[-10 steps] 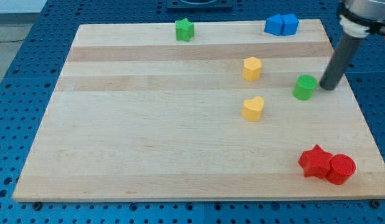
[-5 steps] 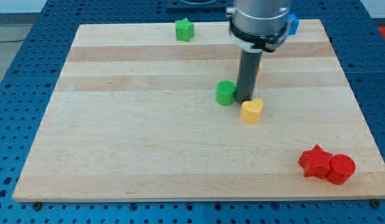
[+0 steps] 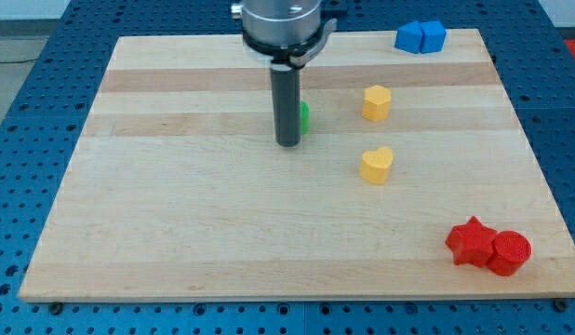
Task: Slide the green circle to the right of the green star
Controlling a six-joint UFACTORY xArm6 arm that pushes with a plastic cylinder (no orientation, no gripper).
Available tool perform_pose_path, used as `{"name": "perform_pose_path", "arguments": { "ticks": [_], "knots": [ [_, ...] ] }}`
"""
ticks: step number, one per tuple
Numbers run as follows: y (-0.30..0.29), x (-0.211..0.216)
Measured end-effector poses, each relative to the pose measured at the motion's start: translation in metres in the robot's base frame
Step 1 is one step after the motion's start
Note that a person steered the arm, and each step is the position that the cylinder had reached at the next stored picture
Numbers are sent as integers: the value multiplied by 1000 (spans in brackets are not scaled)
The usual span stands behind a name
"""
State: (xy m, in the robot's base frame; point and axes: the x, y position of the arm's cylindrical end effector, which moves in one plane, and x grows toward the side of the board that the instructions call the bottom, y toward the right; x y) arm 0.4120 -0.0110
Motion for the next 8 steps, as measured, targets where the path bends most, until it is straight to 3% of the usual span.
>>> {"name": "perform_pose_path", "arguments": {
  "ticks": [5,8],
  "knots": [
    [19,-108],
    [19,-144]
  ]
}}
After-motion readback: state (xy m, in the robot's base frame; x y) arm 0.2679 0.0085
